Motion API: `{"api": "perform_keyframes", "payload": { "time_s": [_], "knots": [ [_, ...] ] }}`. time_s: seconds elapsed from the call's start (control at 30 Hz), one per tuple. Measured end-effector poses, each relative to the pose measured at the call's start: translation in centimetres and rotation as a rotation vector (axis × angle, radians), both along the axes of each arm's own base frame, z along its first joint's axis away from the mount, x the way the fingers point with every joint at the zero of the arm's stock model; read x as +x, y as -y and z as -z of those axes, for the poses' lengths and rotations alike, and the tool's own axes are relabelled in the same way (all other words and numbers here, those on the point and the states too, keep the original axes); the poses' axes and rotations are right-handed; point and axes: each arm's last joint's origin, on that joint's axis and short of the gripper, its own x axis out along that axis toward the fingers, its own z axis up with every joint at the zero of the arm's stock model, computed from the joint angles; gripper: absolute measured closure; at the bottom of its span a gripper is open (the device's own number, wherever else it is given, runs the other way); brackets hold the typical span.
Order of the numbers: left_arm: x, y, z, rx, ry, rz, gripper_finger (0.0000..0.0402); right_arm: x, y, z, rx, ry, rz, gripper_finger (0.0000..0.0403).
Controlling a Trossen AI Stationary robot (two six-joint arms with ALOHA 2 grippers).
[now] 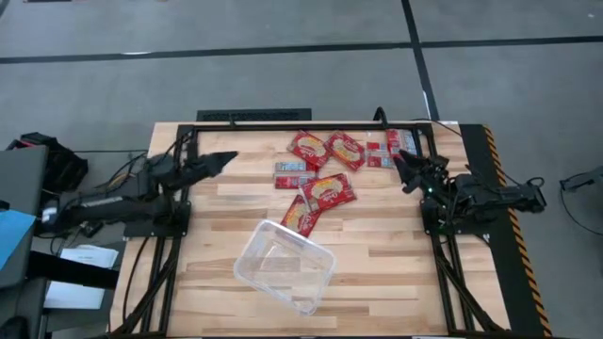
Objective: Sort popcorn bags into baskets
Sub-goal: Put the red popcorn bag into the container
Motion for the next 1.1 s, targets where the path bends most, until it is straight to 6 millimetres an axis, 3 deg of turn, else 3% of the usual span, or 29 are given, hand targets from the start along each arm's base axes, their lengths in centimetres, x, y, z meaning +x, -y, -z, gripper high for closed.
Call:
{"api": "perform_keyframes", "payload": {
  "time_s": [0.13, 0.27, 0.43, 0.6, 0.77, 0.9, 1.1],
  "knots": [
    [5.4, -2.3, -2.6, 0.022, -0.304, 0.136, 0.0169, 0.2, 0.1, 0.7, -0.002, -0.085, 0.013, 0.0107],
    [11.8, -5.2, -3.1, 0.086, -0.575, 0.377, 0.0161, 0.3, 0.1, 1.7, 0.043, -0.158, 0.001, 0.0107],
    [18.9, -9.3, -0.5, 0.144, -0.853, 0.600, 0.0152, 0.4, 0.1, 2.9, 0.100, -0.224, -0.005, 0.0107],
    [24.5, -12.0, 3.4, 0.117, -0.874, 0.848, 0.0139, 0.4, 0.1, 3.0, 0.119, -0.225, -0.009, 0.0107],
    [28.4, -13.1, 7.3, 0.070, -0.897, 0.977, 0.0114, 0.4, 0.1, 3.0, 0.119, -0.228, -0.009, 0.0107],
    [30.4, -13.1, 9.3, 0.121, -1.048, 0.960, 0.0095, 0.4, 0.1, 3.0, 0.122, -0.222, -0.010, 0.0107],
    [31.7, -12.1, 9.7, 0.194, -1.119, 0.914, 0.0088, 0.4, 0.1, 3.0, 0.138, -0.206, -0.011, 0.0107]
  ]
}}
